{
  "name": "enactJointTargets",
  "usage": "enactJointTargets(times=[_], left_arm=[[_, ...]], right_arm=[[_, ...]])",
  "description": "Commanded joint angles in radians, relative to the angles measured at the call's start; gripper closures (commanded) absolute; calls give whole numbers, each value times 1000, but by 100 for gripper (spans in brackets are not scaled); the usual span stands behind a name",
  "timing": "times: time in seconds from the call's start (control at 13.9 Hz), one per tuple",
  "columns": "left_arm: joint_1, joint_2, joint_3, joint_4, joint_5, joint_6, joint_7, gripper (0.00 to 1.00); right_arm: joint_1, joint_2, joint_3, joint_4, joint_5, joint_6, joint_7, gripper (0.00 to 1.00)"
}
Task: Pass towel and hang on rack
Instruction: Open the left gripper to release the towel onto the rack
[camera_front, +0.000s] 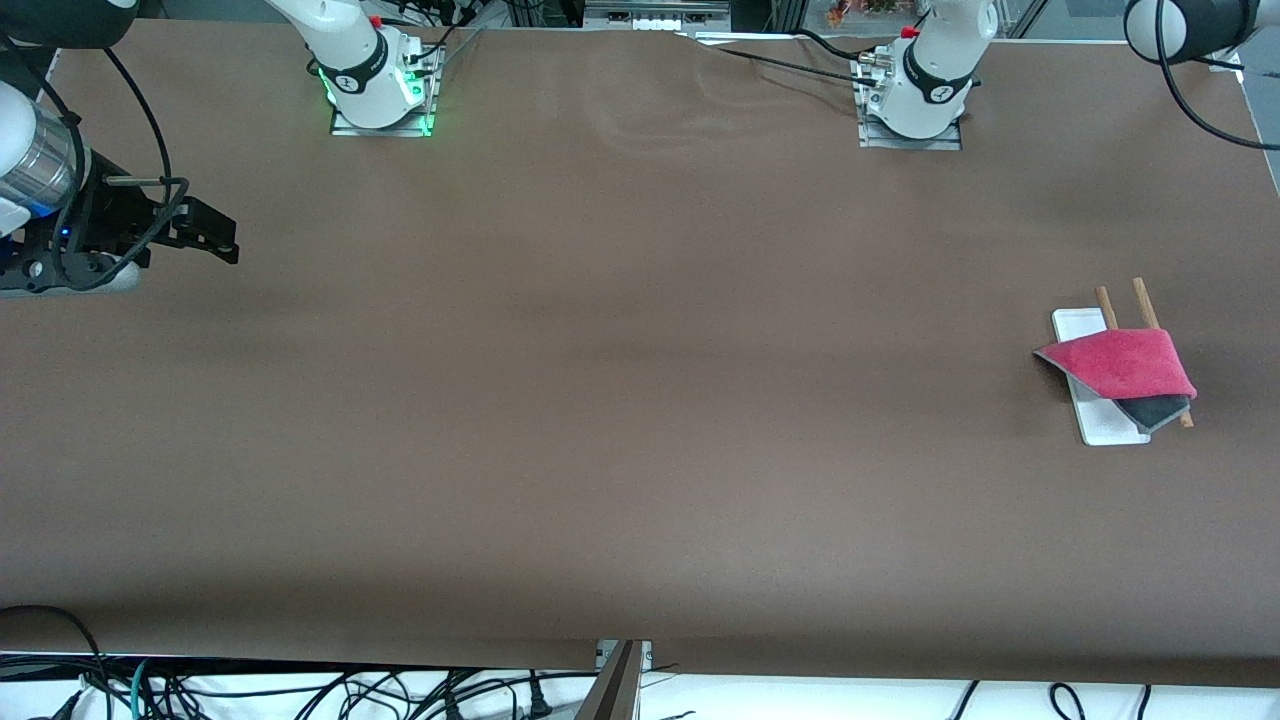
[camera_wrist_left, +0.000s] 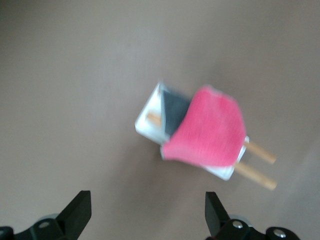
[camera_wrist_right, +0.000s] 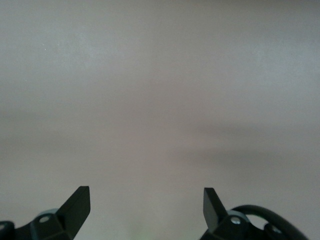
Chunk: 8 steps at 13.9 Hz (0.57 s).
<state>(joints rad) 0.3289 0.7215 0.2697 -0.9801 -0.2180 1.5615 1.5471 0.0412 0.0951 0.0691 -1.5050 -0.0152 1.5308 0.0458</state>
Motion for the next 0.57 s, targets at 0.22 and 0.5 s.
enactJointTargets(times=[0.22, 0.5], left_arm=[[-262, -86, 10, -28, 29, -57, -188, 0], [-453, -122, 8, -32, 32, -96, -236, 0]], right_arm=[[0, 3, 5, 16, -11, 3, 3, 0], [0, 3, 5, 16, -9, 3, 5, 0]])
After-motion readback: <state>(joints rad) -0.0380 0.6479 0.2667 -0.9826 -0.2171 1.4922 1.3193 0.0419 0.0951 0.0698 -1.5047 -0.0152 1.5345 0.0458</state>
